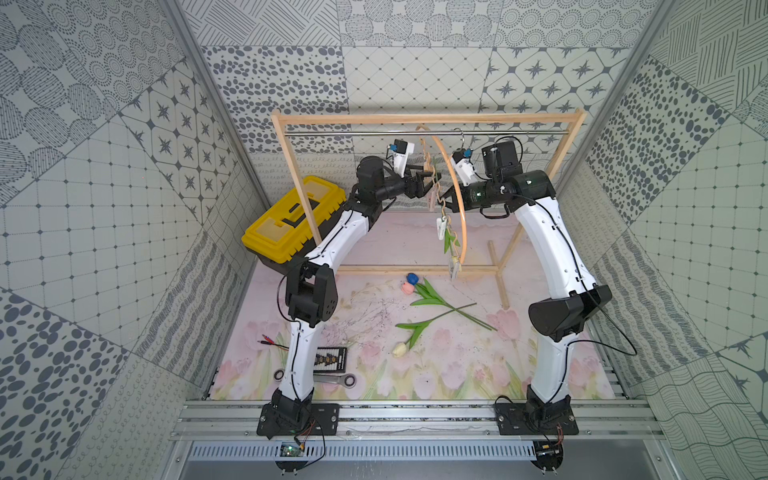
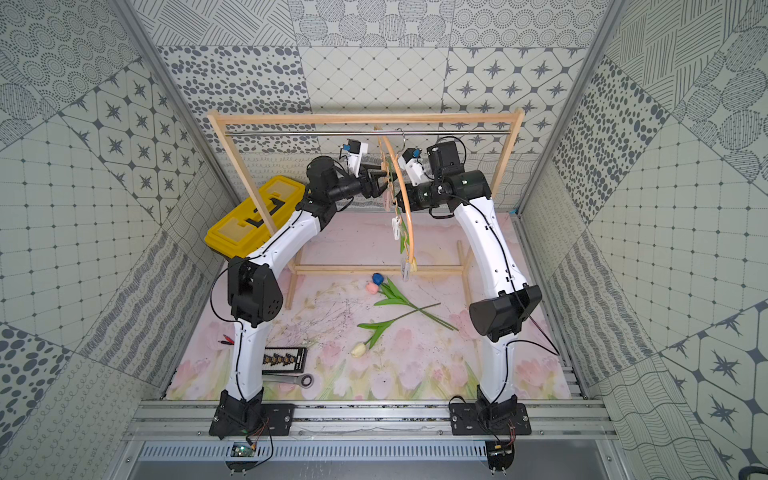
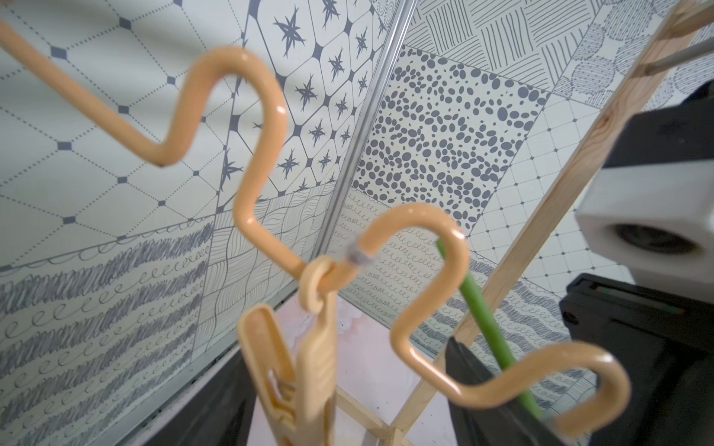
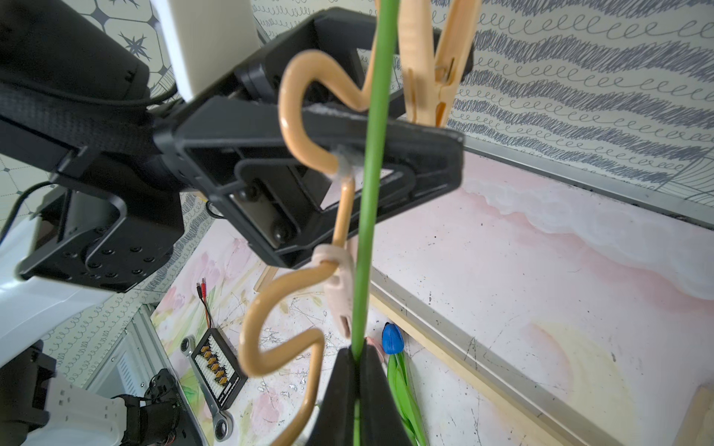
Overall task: Dry the flowers on a clothes hanger
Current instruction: Open the clamp at the hanger.
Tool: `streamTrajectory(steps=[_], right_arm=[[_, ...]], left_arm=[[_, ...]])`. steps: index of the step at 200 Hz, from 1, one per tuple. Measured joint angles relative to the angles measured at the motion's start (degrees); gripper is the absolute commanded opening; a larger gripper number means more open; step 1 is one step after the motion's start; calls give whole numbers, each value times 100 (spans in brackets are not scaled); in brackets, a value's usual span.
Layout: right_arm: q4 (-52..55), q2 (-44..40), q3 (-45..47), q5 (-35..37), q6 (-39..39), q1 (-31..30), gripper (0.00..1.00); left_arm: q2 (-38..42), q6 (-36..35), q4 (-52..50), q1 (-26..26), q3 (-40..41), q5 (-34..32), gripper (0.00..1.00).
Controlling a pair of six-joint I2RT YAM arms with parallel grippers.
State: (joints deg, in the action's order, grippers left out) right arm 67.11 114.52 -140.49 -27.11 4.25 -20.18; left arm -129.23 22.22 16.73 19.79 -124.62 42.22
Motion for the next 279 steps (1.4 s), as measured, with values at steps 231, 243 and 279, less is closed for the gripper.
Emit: streamTrajectory(steps=[231, 243, 279], right_arm=[[22, 0, 0, -240, -7, -114, 0], [31, 0, 0, -240, -11, -127, 0], [42, 0, 0, -240, -22, -179, 0]], left_arm=[[369, 2, 24, -354, 485, 704, 69], [369, -2, 22, -354, 516, 706, 69], [369, -83, 15, -339, 555, 706, 61]])
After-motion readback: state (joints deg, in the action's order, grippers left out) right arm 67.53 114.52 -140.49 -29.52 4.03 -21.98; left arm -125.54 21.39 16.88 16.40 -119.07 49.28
